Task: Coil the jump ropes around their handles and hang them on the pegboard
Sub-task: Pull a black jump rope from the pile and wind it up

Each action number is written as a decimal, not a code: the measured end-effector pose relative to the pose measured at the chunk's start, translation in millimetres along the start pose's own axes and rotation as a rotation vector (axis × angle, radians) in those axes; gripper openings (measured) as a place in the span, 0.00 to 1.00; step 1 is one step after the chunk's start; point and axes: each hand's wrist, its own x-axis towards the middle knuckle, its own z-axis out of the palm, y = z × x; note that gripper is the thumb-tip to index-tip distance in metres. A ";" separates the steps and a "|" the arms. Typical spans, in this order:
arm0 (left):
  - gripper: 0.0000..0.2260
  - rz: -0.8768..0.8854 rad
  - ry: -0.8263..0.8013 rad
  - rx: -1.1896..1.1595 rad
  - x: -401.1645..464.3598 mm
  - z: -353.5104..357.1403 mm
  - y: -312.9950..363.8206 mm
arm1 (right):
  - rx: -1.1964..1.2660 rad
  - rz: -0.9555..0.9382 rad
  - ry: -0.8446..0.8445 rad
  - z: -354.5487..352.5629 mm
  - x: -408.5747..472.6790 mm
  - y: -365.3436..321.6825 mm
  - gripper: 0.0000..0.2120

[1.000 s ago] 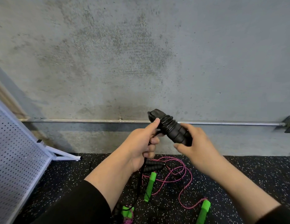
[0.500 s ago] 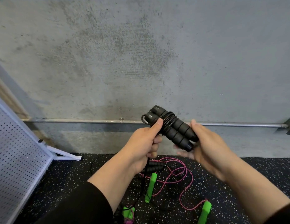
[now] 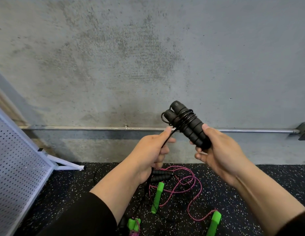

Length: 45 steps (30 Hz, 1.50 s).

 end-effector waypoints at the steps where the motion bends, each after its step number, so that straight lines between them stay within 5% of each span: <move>1: 0.25 -0.004 0.009 -0.019 0.8 -0.7 0.1 | -0.106 -0.032 0.026 -2.5 0.0 -2.3 0.12; 5: 0.28 -0.057 0.014 -0.098 3.8 -5.2 1.2 | -0.494 -0.145 0.012 -8.8 -1.5 -6.5 0.10; 12: 0.22 -0.049 0.030 -0.108 2.2 0.0 -0.6 | -0.928 -0.300 -0.037 4.8 -4.3 1.6 0.31; 15: 0.21 -0.007 0.035 -0.117 2.7 0.3 -1.5 | -1.066 -0.389 -0.036 7.7 -6.4 13.0 0.32; 17: 0.19 0.019 0.030 -0.126 2.9 -0.4 -1.9 | -1.032 -0.389 -0.042 6.2 -7.0 10.9 0.29; 20: 0.18 0.059 -0.020 -0.121 0.8 0.2 -1.8 | -0.653 -0.255 -0.014 4.4 -7.9 0.4 0.16; 25: 0.14 0.147 -0.057 -0.109 0.2 4.7 -1.5 | 0.027 0.267 -0.120 5.2 -11.2 -4.9 0.28; 29: 0.15 0.138 -0.064 -0.085 1.9 2.2 -2.7 | 0.027 0.379 -0.234 1.3 -13.2 -6.0 0.27; 37: 0.18 0.007 -0.004 -0.009 -1.8 1.7 1.4 | -0.083 -0.024 -0.030 5.2 -4.6 3.6 0.19; 41: 0.23 -0.042 -0.043 0.003 -5.4 6.4 0.1 | -0.523 -0.261 0.125 -1.2 -1.2 -2.3 0.12; 45: 0.28 -0.060 -0.050 -0.026 -6.0 8.3 1.3 | -0.743 -0.256 0.084 -2.9 2.2 -1.8 0.14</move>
